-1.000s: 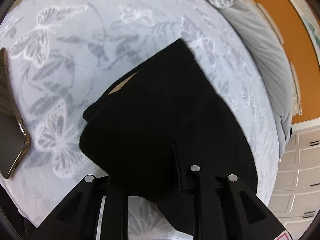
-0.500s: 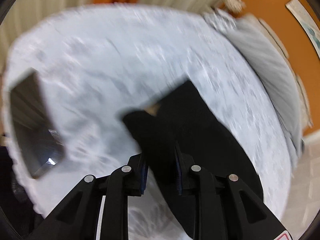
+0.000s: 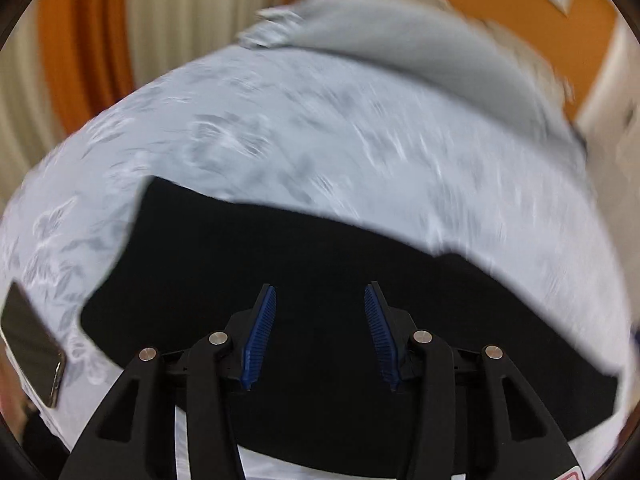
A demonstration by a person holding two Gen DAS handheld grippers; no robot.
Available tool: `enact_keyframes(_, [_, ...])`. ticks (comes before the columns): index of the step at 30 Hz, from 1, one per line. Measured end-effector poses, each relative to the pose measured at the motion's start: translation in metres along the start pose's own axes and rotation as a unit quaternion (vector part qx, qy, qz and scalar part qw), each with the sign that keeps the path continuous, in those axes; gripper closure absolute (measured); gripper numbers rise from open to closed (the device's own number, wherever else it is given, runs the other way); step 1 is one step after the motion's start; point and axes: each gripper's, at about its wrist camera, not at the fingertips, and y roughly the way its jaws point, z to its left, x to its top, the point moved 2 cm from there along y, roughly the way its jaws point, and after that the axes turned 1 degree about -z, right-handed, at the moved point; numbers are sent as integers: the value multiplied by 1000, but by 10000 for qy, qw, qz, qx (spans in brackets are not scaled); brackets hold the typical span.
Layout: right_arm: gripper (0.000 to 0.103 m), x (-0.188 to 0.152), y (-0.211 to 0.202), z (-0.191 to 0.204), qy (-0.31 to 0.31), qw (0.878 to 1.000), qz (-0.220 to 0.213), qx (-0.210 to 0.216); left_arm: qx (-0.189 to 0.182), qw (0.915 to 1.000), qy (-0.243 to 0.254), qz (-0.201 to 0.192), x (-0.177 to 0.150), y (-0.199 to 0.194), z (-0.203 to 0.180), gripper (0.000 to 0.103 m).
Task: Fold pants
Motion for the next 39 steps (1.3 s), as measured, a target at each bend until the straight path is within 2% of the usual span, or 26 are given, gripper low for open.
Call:
enact_keyframes(2, [62, -1, 54, 54, -613, 9962, 536, 321, 109, 9995, 210, 209, -12, 14, -18, 59])
enact_keyframes(4, [62, -1, 96, 90, -987, 9911, 779, 429, 100, 9975, 235, 661, -26, 33, -22, 59])
enact_keyframes(6, [62, 10, 142, 111, -1088, 9865, 1066, 595, 139, 9943, 187, 1037, -44, 46, -19, 58])
enact_keyframes(7, [62, 16, 171, 120, -1074, 9840, 1258, 668, 143, 9946, 223, 999, -47, 50, -16, 56])
enact_keyframes(9, [62, 15, 199, 125, -1115, 9818, 1437, 548, 326, 9941, 649, 808, -51, 46, -21, 55])
enact_keyframes(11, [62, 11, 227, 129, -1144, 9755, 1793, 554, 443, 9928, 858, 714, -54, 46, -20, 47])
enact_keyframes(13, [61, -1, 234, 132, -1192, 9669, 2058, 922, 410, 9926, 914, 689, -59, 47, -18, 45])
enact_keyframes(15, [65, -7, 227, 135, -1478, 9632, 1972, 1072, 372, 9915, 1075, 637, -61, 46, -18, 43])
enact_keyframes(16, [82, -10, 225, 138, -1627, 9617, 1926, 1075, 348, 9914, 1097, 619, -62, 46, -17, 43])
enact_keyframes(17, [91, -12, 227, 139, -1665, 9608, 1936, 1076, 331, 9915, 1100, 611, -63, 45, -15, 43])
enact_keyframes(18, [93, -11, 229, 140, -1677, 9617, 1893, 1058, 313, 9919, 1073, 610, -61, 45, -15, 43])
enact_keyframes(20, [94, 0, 223, 144, -1765, 9656, 1630, 999, 263, 9936, 912, 614, -57, 43, -11, 43])
enact_keyframes(23, [94, 23, 222, 139, -1480, 9761, 1181, 1068, 279, 9962, 596, 577, -48, 46, -5, 43])
enact_keyframes(24, [93, 23, 232, 136, -1539, 9768, 1168, 919, 304, 9959, 598, 608, -46, 51, -4, 42])
enact_keyframes(25, [88, 16, 254, 128, -1508, 9753, 1434, 740, 343, 9955, 631, 610, -43, 55, -5, 41])
enact_keyframes(26, [85, 9, 269, 118, -1272, 9763, 1543, 826, 404, 9953, 661, 587, -44, 55, -7, 41])
enact_keyframes(27, [82, 12, 268, 118, -1175, 9790, 1404, 899, 468, 9950, 685, 558, -43, 55, -9, 40])
enact_keyframes(29, [79, 27, 242, 115, -973, 9871, 1008, 776, 505, 9948, 699, 540, -42, 53, -10, 40])
enact_keyframes(30, [80, 33, 224, 114, -980, 9909, 662, 645, 473, 9951, 680, 541, -43, 52, -10, 40])
enact_keyframes(31, [80, 39, 197, 115, -1161, 9912, 272, 572, 426, 9954, 646, 559, -42, 51, -8, 40])
enact_keyframes(32, [81, 38, 187, 117, -1250, 9902, 213, 589, 419, 9955, 624, 571, -43, 50, -7, 40])
enact_keyframes(33, [82, 36, 179, 120, -1312, 9886, 269, 685, 416, 9957, 575, 596, -43, 50, -5, 40])
enact_keyframes(35, [83, 21, 180, 129, -1428, 9815, 754, 1030, 422, 9957, 474, 680, -40, 52, -2, 40])
enact_keyframes(36, [83, 12, 188, 135, -1534, 9776, 966, 1066, 464, 9955, 409, 720, -38, 53, 0, 40])
enact_keyframes(38, [86, -12, 229, 144, -1794, 9680, 1583, 760, 599, 9949, 287, 755, -38, 53, 3, 37])
enact_keyframes(39, [86, -18, 240, 140, -1877, 9668, 1617, 619, 719, 9943, 233, 748, -35, 53, 8, 37])
